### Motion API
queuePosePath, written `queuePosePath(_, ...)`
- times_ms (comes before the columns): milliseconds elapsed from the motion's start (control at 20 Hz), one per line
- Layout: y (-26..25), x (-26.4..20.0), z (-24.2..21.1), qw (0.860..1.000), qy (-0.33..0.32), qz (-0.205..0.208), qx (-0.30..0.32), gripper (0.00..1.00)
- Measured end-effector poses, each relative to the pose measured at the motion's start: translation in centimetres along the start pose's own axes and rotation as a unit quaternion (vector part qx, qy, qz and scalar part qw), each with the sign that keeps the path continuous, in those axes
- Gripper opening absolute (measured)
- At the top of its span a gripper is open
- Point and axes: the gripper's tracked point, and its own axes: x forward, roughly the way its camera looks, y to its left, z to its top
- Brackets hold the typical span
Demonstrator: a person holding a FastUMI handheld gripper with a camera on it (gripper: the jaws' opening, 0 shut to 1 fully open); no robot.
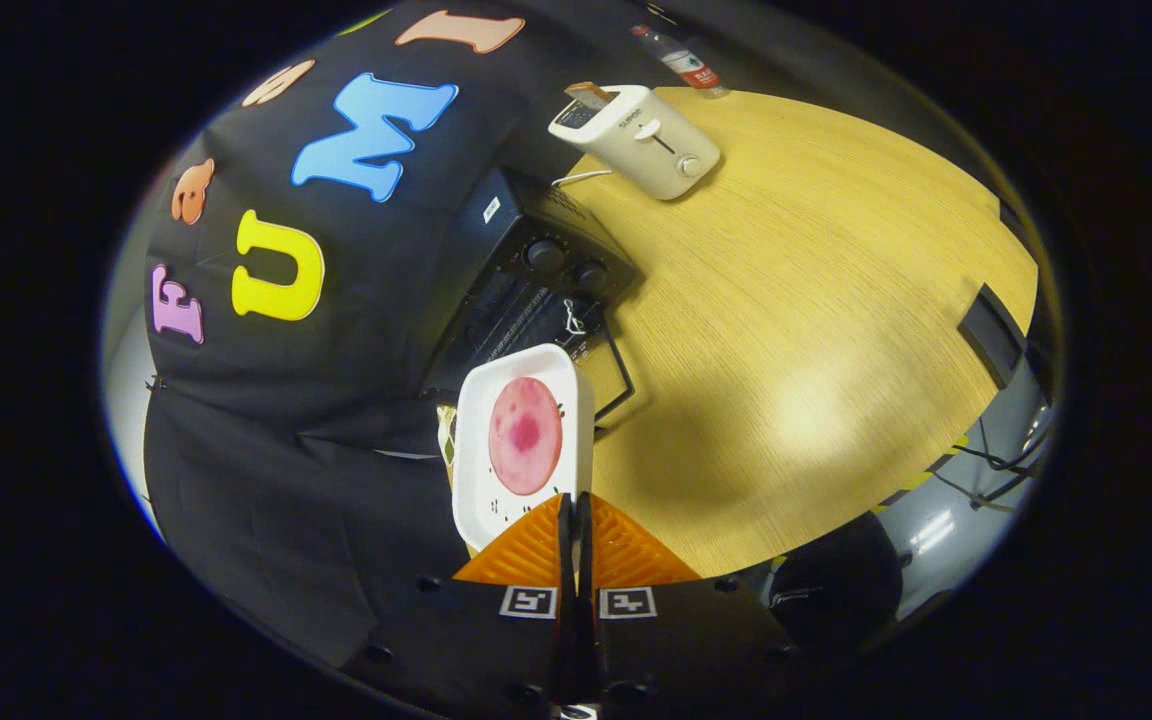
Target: Open the toaster oven, put the food inside, and close the toaster oven door.
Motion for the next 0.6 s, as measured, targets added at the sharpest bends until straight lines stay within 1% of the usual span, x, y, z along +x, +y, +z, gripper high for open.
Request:
queuePosePath(300,2.5,5.6,-0.1,1.0,0.016,0.001,-0.01,0.02)
queuePosePath(600,4.2,11.7,2.2,1.0,0.009,-0.004,0.018,0.02)
